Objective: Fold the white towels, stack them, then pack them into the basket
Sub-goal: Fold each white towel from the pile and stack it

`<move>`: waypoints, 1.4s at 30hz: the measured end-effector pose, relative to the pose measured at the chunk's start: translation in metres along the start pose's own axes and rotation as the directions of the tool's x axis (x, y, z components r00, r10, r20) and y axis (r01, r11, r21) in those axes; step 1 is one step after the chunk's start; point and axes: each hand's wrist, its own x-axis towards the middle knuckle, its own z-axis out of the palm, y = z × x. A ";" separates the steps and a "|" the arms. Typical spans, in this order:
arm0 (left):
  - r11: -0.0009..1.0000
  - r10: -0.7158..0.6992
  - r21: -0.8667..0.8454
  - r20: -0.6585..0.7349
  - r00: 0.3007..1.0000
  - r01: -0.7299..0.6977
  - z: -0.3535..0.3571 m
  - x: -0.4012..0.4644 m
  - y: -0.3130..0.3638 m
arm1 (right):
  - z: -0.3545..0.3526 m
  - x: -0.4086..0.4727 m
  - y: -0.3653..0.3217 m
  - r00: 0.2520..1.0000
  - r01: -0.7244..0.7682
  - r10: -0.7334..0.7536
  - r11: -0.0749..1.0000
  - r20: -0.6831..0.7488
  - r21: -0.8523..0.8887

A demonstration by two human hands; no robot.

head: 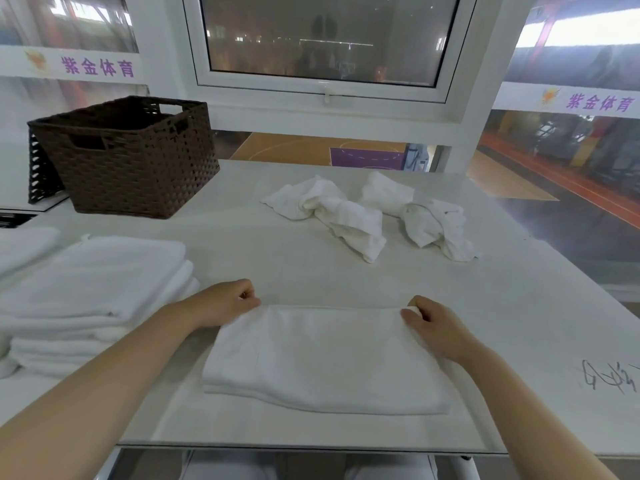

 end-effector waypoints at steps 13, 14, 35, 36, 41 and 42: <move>0.916 0.161 0.402 -0.380 0.911 0.005 0.020 -0.024 0.051 | 0.021 -0.016 -0.034 0.973 -0.094 0.015 0.938 -0.231 -0.334; 0.936 0.207 0.346 -0.393 0.896 -0.064 0.026 -0.032 0.065 | 0.029 -0.021 -0.045 0.965 -0.028 -0.062 0.942 -0.255 -0.336; 0.971 0.062 0.231 -0.015 0.998 -0.057 0.053 -0.070 0.027 | 0.052 -0.035 -0.014 0.997 0.038 -0.001 0.878 0.077 -0.477; 0.975 0.055 0.214 -0.011 0.998 -0.052 0.052 -0.070 0.026 | 0.048 -0.036 -0.009 0.998 0.010 0.020 0.896 0.063 -0.445; 0.954 0.018 0.298 -0.050 0.999 -0.002 0.051 -0.067 0.033 | 0.032 -0.044 0.007 0.997 -0.073 0.065 0.963 -0.039 -0.261; 0.943 0.025 0.333 -0.105 0.994 0.011 0.049 -0.066 0.037 | 0.030 -0.048 0.009 0.993 -0.093 0.078 0.980 -0.091 -0.177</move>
